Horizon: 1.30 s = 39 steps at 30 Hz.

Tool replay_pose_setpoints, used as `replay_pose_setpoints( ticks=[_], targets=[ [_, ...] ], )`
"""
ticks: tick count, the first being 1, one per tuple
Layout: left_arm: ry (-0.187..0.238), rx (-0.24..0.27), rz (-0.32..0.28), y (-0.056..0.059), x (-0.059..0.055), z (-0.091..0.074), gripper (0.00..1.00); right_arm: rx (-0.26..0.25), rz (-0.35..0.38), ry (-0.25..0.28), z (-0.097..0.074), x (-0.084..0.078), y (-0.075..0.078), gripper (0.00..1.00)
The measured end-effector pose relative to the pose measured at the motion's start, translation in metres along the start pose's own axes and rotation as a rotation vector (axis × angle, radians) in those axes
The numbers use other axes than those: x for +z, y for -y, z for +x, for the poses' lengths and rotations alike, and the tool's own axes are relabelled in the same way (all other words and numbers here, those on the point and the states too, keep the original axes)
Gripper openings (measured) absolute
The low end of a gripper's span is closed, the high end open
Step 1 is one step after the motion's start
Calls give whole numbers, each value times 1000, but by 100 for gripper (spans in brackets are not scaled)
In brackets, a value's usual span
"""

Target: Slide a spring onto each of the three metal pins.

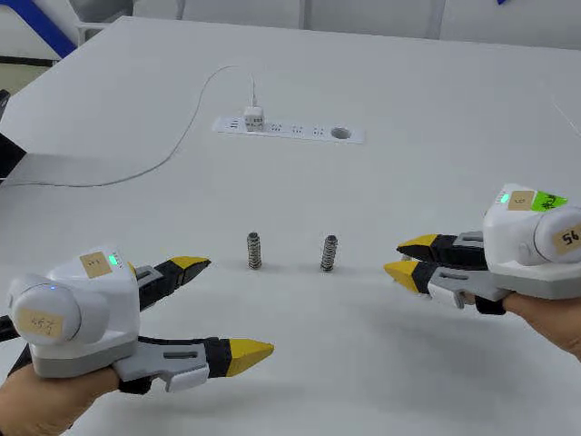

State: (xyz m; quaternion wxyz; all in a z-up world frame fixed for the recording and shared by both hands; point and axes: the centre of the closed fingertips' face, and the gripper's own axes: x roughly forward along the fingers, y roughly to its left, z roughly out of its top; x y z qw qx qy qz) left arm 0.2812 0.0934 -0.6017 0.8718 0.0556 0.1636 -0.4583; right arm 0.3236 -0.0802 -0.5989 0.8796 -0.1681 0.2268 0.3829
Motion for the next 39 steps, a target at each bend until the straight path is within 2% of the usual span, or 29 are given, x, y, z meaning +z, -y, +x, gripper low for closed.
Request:
replay_pose_setpoints(
  ticks=[8,12,19,26,27,30,39],
  targets=[
    [-4,3,0,0,0,-1,83,-18,26,-41,-6,-27,13,18],
    [-7,3,3,1,0,0,83,-22,48,-67,-5,-47,20,18],
    [-12,6,3,0,-1,-1,82,-15,77,-89,-2,-66,23,18],
    [-18,9,1,0,-3,-2,81,0,78,-86,3,-70,22,18],
    [-18,9,0,0,-3,-2,81,11,69,-70,4,-67,21,18],
    [-18,9,1,0,-3,-2,81,0,82,-79,3,-69,24,16],
    [-22,4,-3,0,-6,0,81,12,100,-84,2,-70,20,12]
  ],
)
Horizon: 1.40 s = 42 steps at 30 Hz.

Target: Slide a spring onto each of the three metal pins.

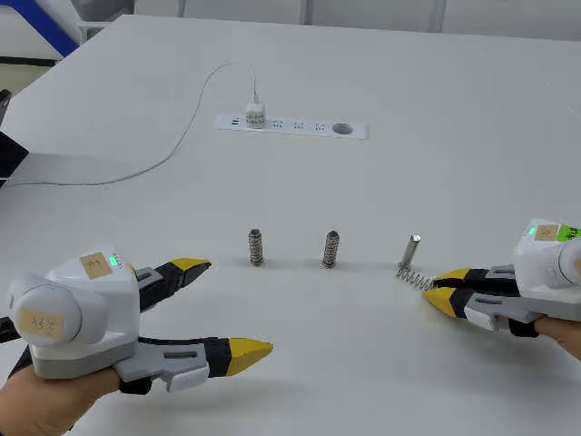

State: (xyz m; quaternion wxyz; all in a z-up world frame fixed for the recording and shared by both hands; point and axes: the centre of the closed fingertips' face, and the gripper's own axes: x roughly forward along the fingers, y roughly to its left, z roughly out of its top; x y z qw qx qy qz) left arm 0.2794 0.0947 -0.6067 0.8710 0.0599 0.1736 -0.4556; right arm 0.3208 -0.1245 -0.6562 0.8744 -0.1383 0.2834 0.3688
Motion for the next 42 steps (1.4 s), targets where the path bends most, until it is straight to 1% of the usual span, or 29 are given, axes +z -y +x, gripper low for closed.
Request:
replay_pose_setpoints(
  ticks=[5,11,14,18,22,26,27,32,42],
  targets=[
    [-2,-5,4,0,-1,1,80,6,8,-3,-4,1,-3,11],
    [-5,-16,2,2,-2,2,79,16,-12,-5,-11,8,-9,11],
    [-8,-29,4,5,-4,5,77,29,-26,-7,-16,13,-18,11],
    [-9,-48,11,12,-3,9,75,64,-81,-1,-18,28,-35,11],
    [-3,-61,20,15,1,12,73,103,-124,12,-17,42,-51,11],
    [0,-69,32,18,5,14,70,139,-163,24,-14,52,-64,11],
    [-2,-70,36,19,6,15,69,154,-174,27,-12,55,-69,11],
    [-3,-83,48,23,8,20,65,188,-206,37,-7,65,-83,11],
    [-2,-113,81,31,14,29,57,242,-256,42,0,77,-103,11]
  ],
)
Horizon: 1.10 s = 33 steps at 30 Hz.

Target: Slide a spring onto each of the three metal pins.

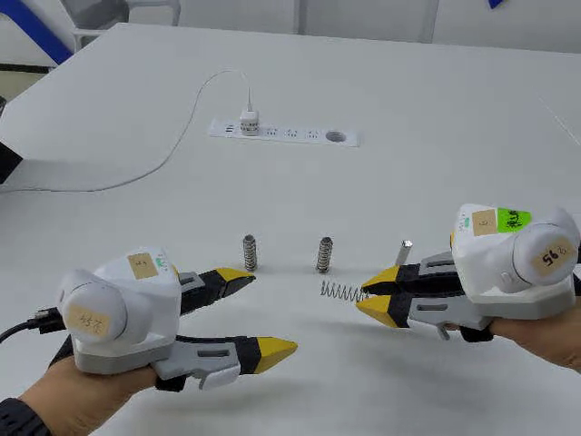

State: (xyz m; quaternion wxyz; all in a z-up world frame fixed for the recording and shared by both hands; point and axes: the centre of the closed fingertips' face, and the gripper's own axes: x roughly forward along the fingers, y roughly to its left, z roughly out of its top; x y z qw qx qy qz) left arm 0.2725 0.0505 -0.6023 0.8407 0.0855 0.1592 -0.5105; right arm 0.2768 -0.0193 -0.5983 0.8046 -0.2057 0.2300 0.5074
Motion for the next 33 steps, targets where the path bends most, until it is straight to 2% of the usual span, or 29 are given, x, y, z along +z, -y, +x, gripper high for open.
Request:
replay_pose_setpoints(
  ticks=[14,26,33],
  targets=[
    [1,-40,52,9,8,7,45,55,-55,3,9,16,-18,11],
    [2,-94,91,22,9,10,30,103,-87,-13,12,18,-30,11],
    [-16,-132,123,31,5,12,22,141,-106,-36,11,15,-39,11]
  ],
)
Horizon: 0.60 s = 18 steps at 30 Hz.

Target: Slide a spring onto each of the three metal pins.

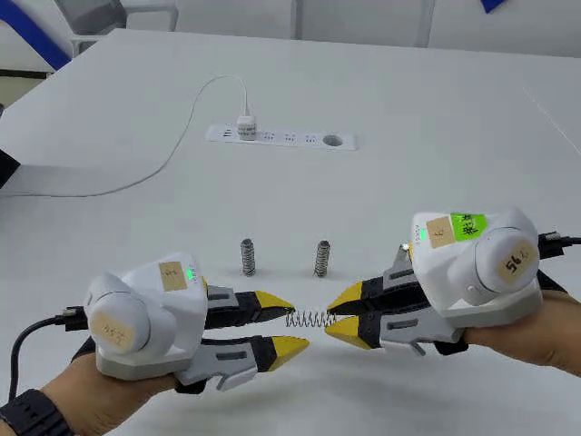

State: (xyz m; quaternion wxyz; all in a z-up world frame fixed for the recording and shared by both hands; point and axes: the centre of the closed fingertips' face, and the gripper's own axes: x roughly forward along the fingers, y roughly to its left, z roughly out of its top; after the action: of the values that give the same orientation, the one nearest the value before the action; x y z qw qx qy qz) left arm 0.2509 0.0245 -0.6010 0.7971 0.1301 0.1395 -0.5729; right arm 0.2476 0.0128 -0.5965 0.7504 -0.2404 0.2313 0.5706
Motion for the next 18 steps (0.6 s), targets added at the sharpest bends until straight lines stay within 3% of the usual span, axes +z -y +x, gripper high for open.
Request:
replay_pose_setpoints(
  ticks=[5,18],
  targets=[
    [-2,0,13,-1,0,1,15,17,-7,-13,0,-2,-4,11],
    [-27,0,32,0,-3,1,12,20,-14,20,-5,14,-6,11]
  ],
)
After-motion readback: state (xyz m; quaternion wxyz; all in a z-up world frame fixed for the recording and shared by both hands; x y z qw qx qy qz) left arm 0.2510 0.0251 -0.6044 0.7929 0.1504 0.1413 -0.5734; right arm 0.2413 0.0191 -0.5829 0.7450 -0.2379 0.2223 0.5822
